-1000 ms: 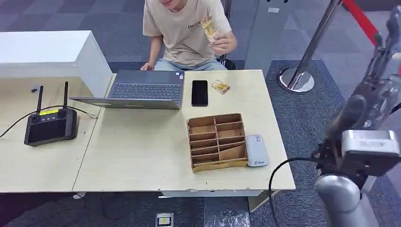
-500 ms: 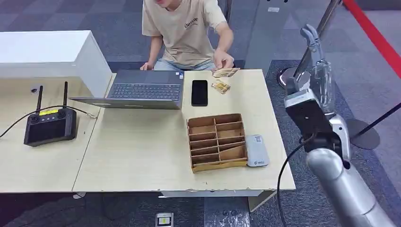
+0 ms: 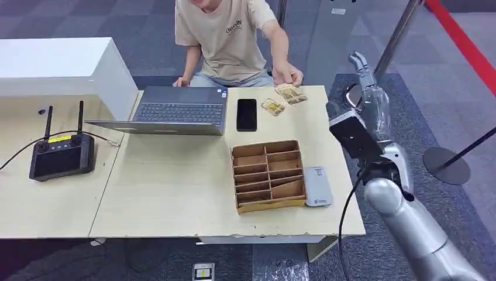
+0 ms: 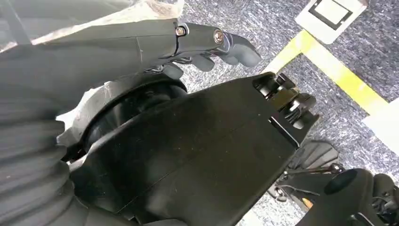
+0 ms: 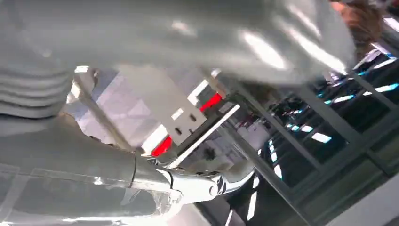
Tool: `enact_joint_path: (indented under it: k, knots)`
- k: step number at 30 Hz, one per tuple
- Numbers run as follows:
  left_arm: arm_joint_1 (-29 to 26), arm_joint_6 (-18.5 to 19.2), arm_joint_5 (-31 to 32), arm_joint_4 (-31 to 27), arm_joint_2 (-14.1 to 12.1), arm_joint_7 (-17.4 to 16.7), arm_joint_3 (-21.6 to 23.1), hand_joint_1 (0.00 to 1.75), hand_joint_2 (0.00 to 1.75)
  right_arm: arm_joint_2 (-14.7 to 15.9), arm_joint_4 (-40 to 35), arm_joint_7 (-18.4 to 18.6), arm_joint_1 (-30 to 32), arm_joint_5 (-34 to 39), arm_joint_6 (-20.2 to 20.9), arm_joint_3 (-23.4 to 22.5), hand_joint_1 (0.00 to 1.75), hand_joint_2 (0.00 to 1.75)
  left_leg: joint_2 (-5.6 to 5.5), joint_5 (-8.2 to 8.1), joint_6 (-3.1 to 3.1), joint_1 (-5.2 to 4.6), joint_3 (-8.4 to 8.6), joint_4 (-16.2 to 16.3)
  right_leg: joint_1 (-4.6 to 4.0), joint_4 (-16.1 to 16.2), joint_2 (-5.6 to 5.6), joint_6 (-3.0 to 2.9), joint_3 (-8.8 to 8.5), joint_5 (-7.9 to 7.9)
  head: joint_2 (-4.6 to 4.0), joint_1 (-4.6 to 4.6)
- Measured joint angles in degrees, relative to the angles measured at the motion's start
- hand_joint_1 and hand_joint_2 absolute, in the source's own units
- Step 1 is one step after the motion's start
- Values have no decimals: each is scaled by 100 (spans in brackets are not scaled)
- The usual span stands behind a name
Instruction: Pass the card to the sensor for recognition and then transmit it.
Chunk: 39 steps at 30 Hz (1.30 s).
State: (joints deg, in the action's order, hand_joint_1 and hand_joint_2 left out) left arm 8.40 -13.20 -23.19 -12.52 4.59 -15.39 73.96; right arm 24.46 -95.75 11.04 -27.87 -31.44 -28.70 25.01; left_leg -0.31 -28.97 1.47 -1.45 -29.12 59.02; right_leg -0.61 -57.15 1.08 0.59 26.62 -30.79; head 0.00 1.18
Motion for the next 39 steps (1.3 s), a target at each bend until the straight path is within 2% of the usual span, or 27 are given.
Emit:
enact_joint_path:
  k: [3, 11, 17, 23, 34, 35, 36, 37, 38, 39]
  knots:
    - [1, 11, 15, -2, 2, -26, 0, 0, 175, -18, 188, 402, -9, -848, -111, 116, 0, 175, -2, 0, 0, 0, -2, 0, 0, 0, 0, 0, 1, 0, 0, 2]
    - [18, 85, 72, -2, 13, -122, 0, 0, 175, -142, 738, 801, -31, -1863, -325, 406, 0, 175, -1, 0, 0, 0, -3, 0, 0, 0, 0, 0, 1, 0, 0, 2]
    - [19, 92, 87, -2, 13, -122, 0, 0, 175, -166, 800, 804, -39, -1900, -352, 433, 0, 175, -1, 0, 0, 0, -4, 0, 0, 0, 0, 0, 1, 0, 0, 0]
    - [17, 103, 46, -2, 13, -96, -2, 0, 175, -323, 1250, 858, -57, -1717, -389, 653, 0, 175, -1, 0, 0, 0, -4, 0, 0, 0, 0, 0, 4, 0, 0, 2]
    - [14, 105, 33, -2, 13, -85, -4, 0, 175, -428, 1576, 810, -59, -1889, -496, 846, 0, 175, 0, 0, 0, 0, -4, 0, 0, 0, 0, 0, 4, 0, 0, 2]
    - [14, 105, 33, -2, 13, -85, -4, 0, 175, -437, 1593, 810, -59, -1900, -511, 859, 9, 175, -1, 0, 0, 0, -4, 0, 0, 0, 0, 0, 4, 0, 0, 0]
    - [14, 105, 33, -2, 13, -85, -4, 0, 175, -444, 1611, 810, -59, -1905, -522, 872, 148, 175, -1, 0, 0, 0, -4, 0, 0, 0, 0, 0, 4, 0, 0, 2]
    - [14, 105, 33, -2, 13, -81, -4, 0, 175, -450, 1624, 810, -58, -1905, -527, 883, 148, 175, -1, 0, 0, 0, -4, 0, 0, 0, 0, 0, 4, 0, 0, 2]
    - [14, 105, 33, -2, 13, -74, -4, 0, 175, -457, 1641, 806, -58, -1909, -531, 889, 175, 175, -1, 0, 0, 0, -4, 0, 0, 0, 0, 0, 4, 0, 0, 2]
    - [14, 105, 33, -2, 13, -70, -4, 0, 175, -459, 1657, 801, -58, -1909, -535, 892, 175, 175, -1, 0, 0, 0, -4, 0, 0, 0, 0, 0, 4, 0, 0, 2]
